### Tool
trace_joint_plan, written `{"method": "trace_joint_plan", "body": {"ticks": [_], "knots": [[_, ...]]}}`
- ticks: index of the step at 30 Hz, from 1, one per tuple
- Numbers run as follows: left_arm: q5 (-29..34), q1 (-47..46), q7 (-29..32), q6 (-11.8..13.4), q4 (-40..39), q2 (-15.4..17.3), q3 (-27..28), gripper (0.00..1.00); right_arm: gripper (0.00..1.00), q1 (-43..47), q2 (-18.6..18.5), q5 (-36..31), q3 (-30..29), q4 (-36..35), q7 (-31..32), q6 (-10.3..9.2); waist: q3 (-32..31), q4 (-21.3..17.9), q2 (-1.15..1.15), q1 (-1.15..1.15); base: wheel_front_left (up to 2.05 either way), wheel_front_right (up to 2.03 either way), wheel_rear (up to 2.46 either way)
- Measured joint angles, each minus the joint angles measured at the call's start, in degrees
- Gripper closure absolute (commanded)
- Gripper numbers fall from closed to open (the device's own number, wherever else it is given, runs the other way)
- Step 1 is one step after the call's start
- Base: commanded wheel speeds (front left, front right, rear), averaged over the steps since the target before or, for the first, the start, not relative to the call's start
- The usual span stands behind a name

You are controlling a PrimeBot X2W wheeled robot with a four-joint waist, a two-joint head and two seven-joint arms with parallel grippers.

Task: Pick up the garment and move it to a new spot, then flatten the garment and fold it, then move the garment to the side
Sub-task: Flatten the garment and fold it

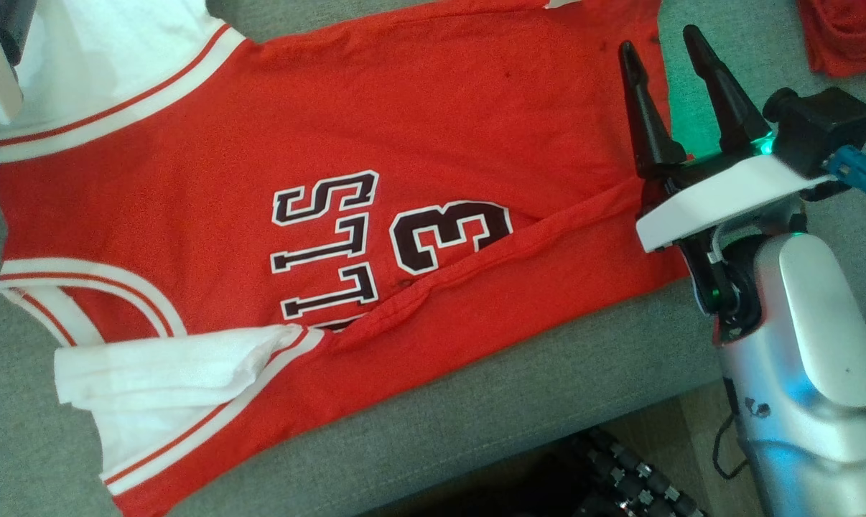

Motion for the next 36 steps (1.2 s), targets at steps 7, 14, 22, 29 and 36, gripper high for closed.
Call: {"method": "trace_joint_plan", "body": {"ticks": [7, 14, 22, 29, 36], "knots": [[-0.18, -0.03, 0.26, -0.63, 0.38, -0.19, -0.48, 0.79, 0.0, -0.14, -0.43, 0.0, 0.12, 0.31, 0.03, 0.0, -0.21, 0.55, 0.0, 0.0, 0.0, 0.0, 0.0], [-0.67, -0.04, -2.44, -1.86, 0.2, -1.14, -2.0, 1.0, 0.0, -3.48, -2.16, -0.56, -1.01, 3.79, 2.1, 0.0, -0.96, 1.42, 0.0, 0.0, 0.0, 0.0, 0.0], [-0.75, -0.7, -6.57, -2.71, -0.23, -2.8, -3.27, 1.0, 0.0, -8.83, -6.39, -3.83, -2.69, 11.88, 5.53, 0.0, -2.24, 3.65, 0.0, 0.0, 0.0, 0.0, 0.0], [-1.6, -0.82, -9.39, -3.57, -3.42, -4.52, -4.8, 1.0, 0.0, -14.95, -10.44, -5.47, 2.13, 20.03, 9.53, 0.0, -3.42, 7.24, 0.0, 0.0, 0.0, 0.0, 0.0], [-2.18, -0.29, -10.62, -3.59, -5.34, -5.73, -5.8, 1.0, 0.14, -19.68, -13.41, -3.57, 6.98, 26.42, 13.34, 0.0, -3.93, 9.67, 0.0, 0.0, 0.0, 0.0, 0.0]]}}
